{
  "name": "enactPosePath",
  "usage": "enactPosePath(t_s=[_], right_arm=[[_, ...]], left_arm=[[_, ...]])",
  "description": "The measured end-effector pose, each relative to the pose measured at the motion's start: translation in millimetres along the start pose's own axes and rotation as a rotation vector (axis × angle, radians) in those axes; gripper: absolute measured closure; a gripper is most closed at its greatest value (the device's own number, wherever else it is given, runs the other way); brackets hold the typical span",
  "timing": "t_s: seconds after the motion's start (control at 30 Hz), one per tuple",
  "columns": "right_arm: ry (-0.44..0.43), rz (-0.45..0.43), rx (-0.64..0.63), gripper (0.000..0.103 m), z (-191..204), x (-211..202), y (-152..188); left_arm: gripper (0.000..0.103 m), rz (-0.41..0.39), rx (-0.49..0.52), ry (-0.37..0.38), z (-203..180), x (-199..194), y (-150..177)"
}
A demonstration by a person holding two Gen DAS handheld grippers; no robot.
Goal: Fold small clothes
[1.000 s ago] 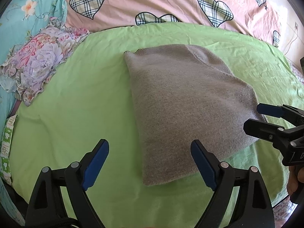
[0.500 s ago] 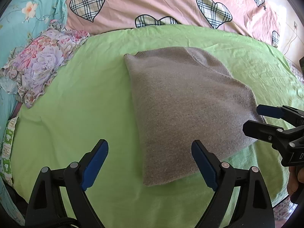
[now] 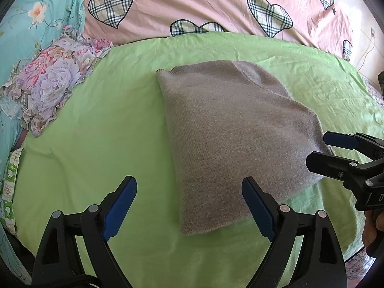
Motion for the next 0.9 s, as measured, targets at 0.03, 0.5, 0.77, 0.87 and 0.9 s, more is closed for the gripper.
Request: enactPosePath(t_s=[0.03, 0.5, 0.77, 0.87, 0.9], right_arm=[[0.000, -0.001, 0.001, 0.012, 0.2, 0.1, 0.1], [0.000, -0.001, 0.000, 0.012, -0.2, -0.3, -0.2], [0.000, -0.001, 0.000, 0.012, -0.1, -0.4, -0.1], [-0.001, -0.001, 0.000, 0.012, -0.1, -0.4, 0.0], [-0.001, -0.001, 0.000, 0.012, 0.2, -0.8, 0.0]], left_arm=[[0.013, -0.001, -0.001, 0.001, 0.0, -0.4, 0.1], [0.013, -0.002, -0.004, 0.003, -4.5, -3.5, 2.0], [0.013, -0.002, -0.004, 0.006, -5.6, -3.8, 2.0], [0.013, -0.002, -0.003, 0.006, -6.1, -3.9, 1.8], [0.013, -0.001, -0.003, 0.007, -6.2, -3.8, 1.7]])
Point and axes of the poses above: each gripper's, at about its wrist camera, not at the fingertips, and x roughly the way its jaws point, z to its left, y to its underside, the point moved 9 cm from there along x, roughly the way its jaws point, and after that the axes turned 9 degrees about z, right-handed, at the moved point
